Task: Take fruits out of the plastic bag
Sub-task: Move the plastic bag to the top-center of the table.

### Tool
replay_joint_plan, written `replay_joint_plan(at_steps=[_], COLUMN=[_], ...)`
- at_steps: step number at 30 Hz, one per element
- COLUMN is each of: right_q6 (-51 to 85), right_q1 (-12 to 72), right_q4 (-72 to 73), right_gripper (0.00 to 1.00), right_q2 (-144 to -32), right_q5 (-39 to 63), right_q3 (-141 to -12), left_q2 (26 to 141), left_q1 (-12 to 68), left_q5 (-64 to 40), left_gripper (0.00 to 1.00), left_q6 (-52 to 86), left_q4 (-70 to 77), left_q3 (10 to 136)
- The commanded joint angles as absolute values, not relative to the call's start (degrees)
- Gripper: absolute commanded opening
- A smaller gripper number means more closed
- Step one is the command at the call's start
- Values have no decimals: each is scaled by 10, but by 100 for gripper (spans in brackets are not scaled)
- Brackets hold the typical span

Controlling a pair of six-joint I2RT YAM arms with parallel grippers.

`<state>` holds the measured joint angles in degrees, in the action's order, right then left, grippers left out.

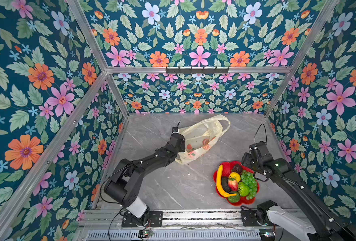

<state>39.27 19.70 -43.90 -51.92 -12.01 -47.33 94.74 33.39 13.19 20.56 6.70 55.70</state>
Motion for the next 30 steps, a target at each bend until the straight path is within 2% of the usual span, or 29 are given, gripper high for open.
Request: replay_joint_plan(at_steps=[1, 4, 7, 12, 16, 21, 23, 28, 30], right_q6=[391, 396, 402, 411, 416, 416, 416, 416, 415], right_q1=[197, 197, 197, 197, 198, 197, 197, 197, 198], right_q4=[-397, -384, -369, -363, -363, -362, -361, -352, -348], right_gripper=[74, 74, 74, 74, 74, 74, 74, 74, 74], right_q2=[-497, -483, -476, -468, -461, -466, -467, -468, -471], right_q5=[-103, -91, -73, -60, -55, -52, -52, -52, -52], right_q3=[-459, -444, -427, -415, -407, -406, -406, -401, -397], left_q2=[990, 1045, 1107, 1211, 1281, 1304, 1300, 1262, 1246], left_q1=[333, 322, 298, 289, 289, 290, 290, 297, 301], left_q5=[124, 131, 87, 47, 60, 74, 86, 134, 129], left_gripper=[0, 0, 0, 5, 6, 15, 23, 65, 75], left_q6=[149, 106, 81, 20, 6, -11, -12, 25, 46], left_q4=[36, 23, 7, -44, -122, -146, -155, -226, -272], left_q3=[626, 702, 785, 929, 1050, 1098, 1104, 1132, 1152])
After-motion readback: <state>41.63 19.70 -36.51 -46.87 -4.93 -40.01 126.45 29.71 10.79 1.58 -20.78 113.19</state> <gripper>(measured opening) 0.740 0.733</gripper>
